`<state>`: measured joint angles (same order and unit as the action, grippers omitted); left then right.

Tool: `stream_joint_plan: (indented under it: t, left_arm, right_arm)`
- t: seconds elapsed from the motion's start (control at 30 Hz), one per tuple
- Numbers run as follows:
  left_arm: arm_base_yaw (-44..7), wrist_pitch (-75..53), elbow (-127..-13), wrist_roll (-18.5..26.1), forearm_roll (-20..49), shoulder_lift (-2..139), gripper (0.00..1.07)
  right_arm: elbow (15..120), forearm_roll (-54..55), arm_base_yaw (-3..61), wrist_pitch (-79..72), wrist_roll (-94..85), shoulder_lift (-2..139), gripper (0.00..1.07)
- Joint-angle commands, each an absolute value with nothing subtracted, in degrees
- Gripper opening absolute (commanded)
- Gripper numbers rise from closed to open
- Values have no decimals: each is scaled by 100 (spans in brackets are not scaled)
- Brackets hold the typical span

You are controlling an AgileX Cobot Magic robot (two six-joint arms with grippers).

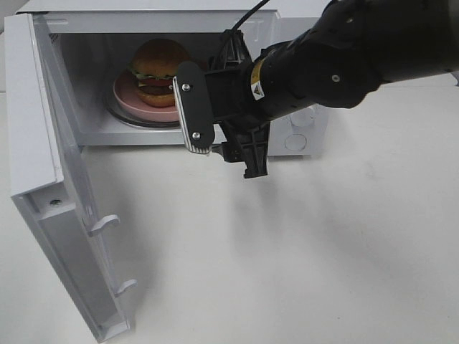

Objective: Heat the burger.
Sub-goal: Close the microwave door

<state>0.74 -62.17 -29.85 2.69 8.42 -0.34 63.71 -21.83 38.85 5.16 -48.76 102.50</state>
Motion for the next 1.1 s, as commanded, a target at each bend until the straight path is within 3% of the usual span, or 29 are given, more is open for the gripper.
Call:
stream_joint_plan:
  t: [0.03, 0.57, 1.1]
  left_arm:
    - [46, -6142, -2968, 269, 831, -126, 98]
    - [46, -6142, -2968, 269, 831, -126, 98]
    - [46, -6142, -2968, 269, 831, -126, 98]
  right_arm:
    - [5953, -2149, 3885, 464, -4503, 9803, 76]
    - [4790, -2143, 3885, 647, -3014, 8566, 76]
    - [4314, -1696, 3885, 2532, -338, 7196, 76]
